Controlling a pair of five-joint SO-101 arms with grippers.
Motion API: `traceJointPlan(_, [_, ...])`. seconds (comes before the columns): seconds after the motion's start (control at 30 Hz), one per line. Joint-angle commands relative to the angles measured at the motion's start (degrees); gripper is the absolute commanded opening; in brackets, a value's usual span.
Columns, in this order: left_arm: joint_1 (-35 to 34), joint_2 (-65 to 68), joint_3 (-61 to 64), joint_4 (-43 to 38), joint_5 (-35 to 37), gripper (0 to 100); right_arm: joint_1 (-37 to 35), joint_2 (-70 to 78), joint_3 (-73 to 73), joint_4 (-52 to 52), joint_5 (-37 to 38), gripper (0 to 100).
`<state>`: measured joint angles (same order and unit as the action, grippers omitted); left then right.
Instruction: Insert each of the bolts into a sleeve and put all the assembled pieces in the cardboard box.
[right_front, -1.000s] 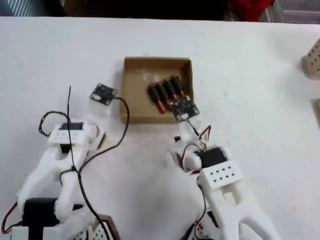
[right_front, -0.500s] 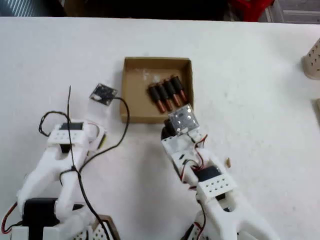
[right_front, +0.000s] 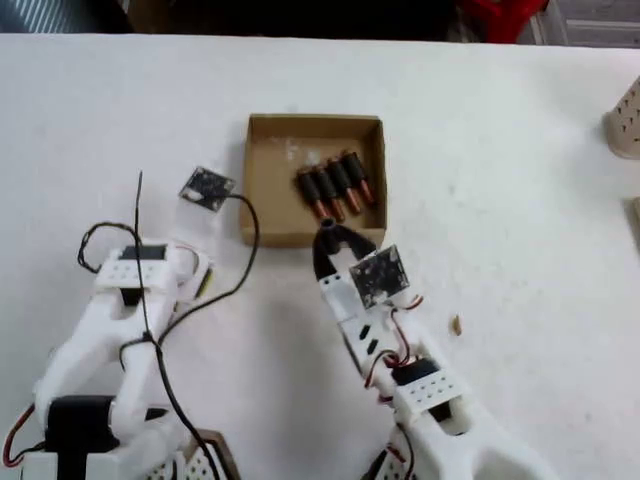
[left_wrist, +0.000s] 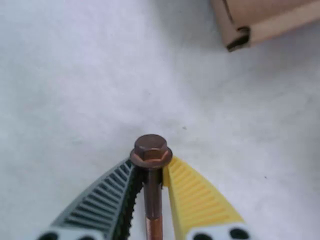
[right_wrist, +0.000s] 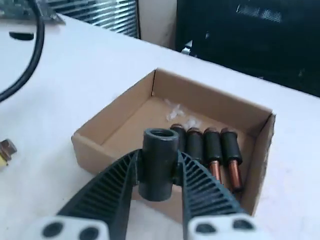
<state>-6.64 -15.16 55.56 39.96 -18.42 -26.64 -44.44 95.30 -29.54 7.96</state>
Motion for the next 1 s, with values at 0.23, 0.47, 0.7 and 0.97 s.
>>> traceJointPlan(0.23, [-0.4,-2.77,-0.18,-1.49,0.09,2,1.36,-0.22,0.62,-15.25,-0.35,1.5])
traceJointPlan(0.47, [-0.4,-2.77,-0.18,-1.49,0.09,2,1.36,-0.22,0.44,-16.22,-0.35,1.5])
traceJointPlan(0.7, [-0.57,-2.77,-0.18,-1.49,0.09,2,5.76,6.46,-6.07,-16.22,-0.35,1.5])
traceJointPlan(0.97, [-0.66,-2.77,-0.18,-1.49,0.09,2,7.96,31.52,-12.57,-39.34,-0.35,1.5])
